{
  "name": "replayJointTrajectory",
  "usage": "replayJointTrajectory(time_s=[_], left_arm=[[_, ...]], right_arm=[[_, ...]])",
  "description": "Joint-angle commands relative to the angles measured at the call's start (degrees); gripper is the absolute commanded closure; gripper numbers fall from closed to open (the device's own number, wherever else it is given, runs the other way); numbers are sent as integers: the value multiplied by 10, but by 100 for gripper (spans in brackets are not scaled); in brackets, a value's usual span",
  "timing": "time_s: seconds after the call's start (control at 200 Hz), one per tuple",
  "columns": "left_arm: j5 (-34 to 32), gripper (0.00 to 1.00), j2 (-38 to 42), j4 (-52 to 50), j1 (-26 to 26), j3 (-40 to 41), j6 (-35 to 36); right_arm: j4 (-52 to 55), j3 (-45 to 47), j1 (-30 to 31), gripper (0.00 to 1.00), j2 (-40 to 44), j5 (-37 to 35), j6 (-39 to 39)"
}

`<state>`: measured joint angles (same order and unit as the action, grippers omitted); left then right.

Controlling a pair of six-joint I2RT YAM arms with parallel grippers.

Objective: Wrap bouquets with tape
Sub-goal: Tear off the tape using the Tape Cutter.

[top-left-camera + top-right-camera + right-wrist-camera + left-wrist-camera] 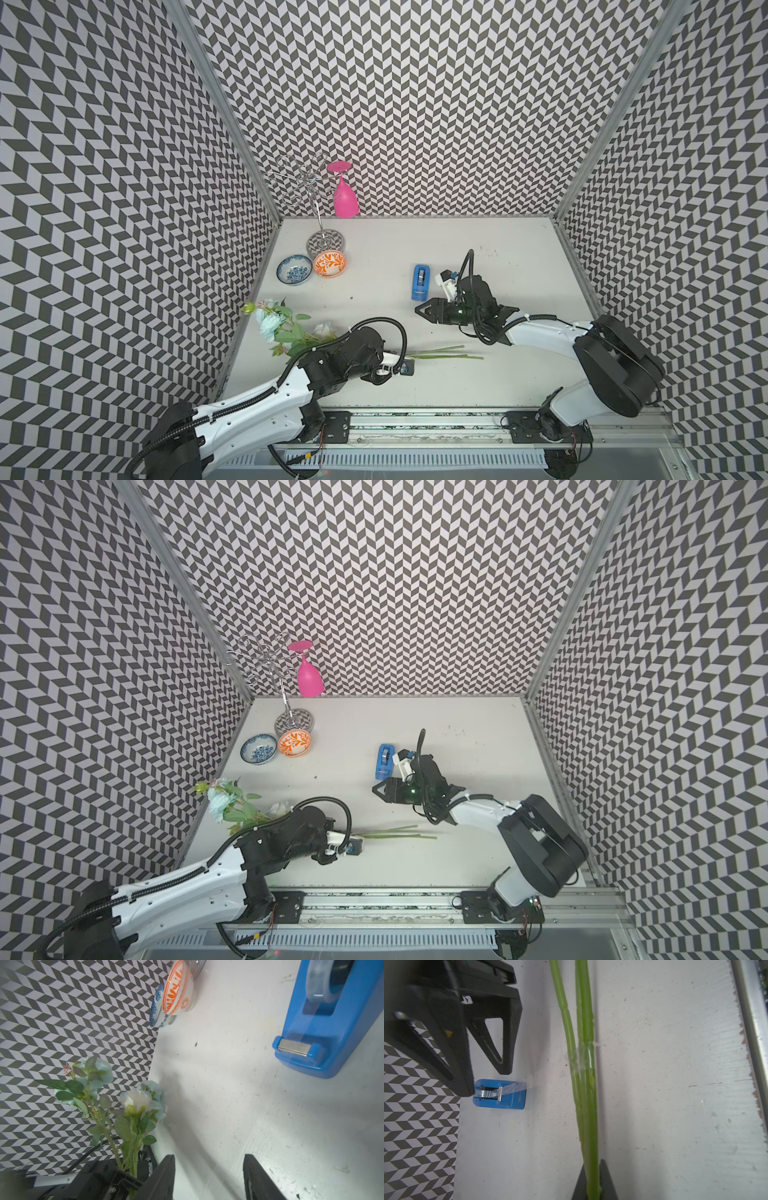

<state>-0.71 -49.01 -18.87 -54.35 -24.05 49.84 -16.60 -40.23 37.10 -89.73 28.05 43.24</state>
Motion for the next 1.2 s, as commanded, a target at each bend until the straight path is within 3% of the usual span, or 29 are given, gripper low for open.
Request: replayJointTrajectory(time_s=[0.0, 0.521, 0.901, 1.001, 1.146, 1.197], left_arm=[[-7, 100, -17, 28, -2, -5, 5], [-17, 100, -20, 45, 3, 7, 6], [-19, 100, -6, 45, 4, 8, 3], [-18, 100, -2, 46, 4, 9, 3], [-19, 100, -2, 46, 4, 9, 3], [-21, 100, -1, 46, 4, 8, 3]], right_arm=[[-67, -16, -8, 48, -28, -8, 18], [-104, -76, -31, 59, -152, -26, 21], [-128, -79, -34, 68, -187, -35, 40], [-139, -77, -34, 75, -190, -41, 44], [-128, -78, -34, 99, -193, -54, 46], [-129, -74, -34, 100, -196, -54, 51]])
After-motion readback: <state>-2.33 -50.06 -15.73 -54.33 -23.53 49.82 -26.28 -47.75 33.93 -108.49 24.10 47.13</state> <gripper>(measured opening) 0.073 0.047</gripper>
